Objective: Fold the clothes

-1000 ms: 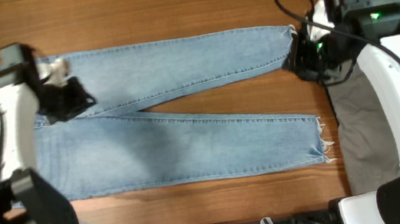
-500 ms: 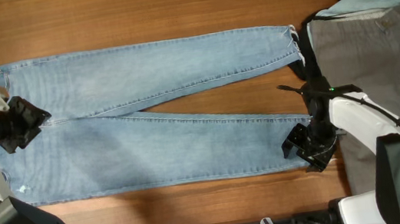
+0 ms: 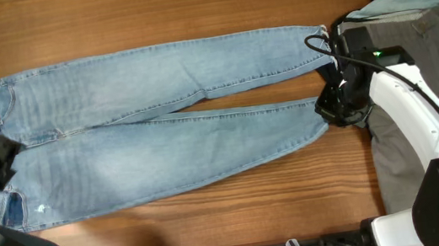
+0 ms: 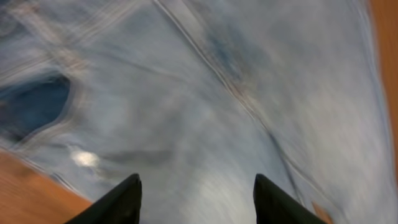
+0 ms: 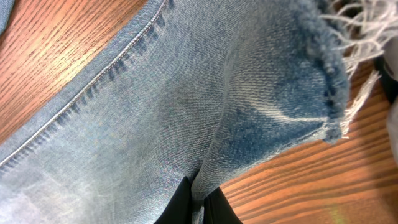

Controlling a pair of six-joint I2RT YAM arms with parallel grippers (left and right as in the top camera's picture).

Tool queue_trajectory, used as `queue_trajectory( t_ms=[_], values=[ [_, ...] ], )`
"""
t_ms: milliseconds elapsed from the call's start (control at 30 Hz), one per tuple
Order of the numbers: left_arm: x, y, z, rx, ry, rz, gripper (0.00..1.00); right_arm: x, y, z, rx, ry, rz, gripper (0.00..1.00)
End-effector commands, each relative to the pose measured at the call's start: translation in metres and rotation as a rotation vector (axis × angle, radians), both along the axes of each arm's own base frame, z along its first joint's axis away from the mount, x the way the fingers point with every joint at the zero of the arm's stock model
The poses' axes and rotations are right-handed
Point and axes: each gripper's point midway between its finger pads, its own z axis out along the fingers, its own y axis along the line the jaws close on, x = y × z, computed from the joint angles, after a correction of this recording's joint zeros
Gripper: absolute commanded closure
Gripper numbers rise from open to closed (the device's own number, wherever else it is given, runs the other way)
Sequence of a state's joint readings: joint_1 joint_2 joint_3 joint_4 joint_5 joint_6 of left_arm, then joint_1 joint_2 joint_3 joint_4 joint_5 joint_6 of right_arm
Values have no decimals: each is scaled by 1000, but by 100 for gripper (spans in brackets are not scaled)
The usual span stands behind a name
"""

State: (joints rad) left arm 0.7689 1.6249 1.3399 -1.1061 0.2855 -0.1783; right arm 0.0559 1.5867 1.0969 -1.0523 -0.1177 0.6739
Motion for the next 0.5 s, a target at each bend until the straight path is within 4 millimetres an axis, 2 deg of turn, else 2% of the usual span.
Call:
queue_trajectory(
  t_ms=[0, 100, 133, 167, 200, 267, 300, 400, 467],
  values=[
    [-60, 46, -46, 39, 130, 345, 42, 4, -6, 4, -30, -16, 17, 96],
    [-101, 62, -79, -5, 145, 540, 53, 4, -7, 4, -31, -16, 17, 96],
    [-125, 72, -88, -10, 160, 618, 54, 5, -7, 4, -32, -17, 17, 96],
    [-138, 81, -91, -9, 149, 675, 53, 5, -6, 4, -31, -18, 17, 96],
    [-142, 88, -92, 2, 131, 699, 51, 5, -7, 4, -31, -20, 17, 96],
    [-138, 95, -103, 23, 93, 702, 48, 7, -6, 4, -31, -28, 17, 96],
    [-134, 94, -114, 18, 96, 690, 47, 8, -6, 5, -31, -32, 16, 96],
    [-120, 96, -130, 12, 66, 644, 41, 8, -6, 5, -31, -32, 14, 96],
    [-107, 99, -137, 8, 15, 583, 44, 8, -6, 4, -31, -31, 14, 96]
  ],
)
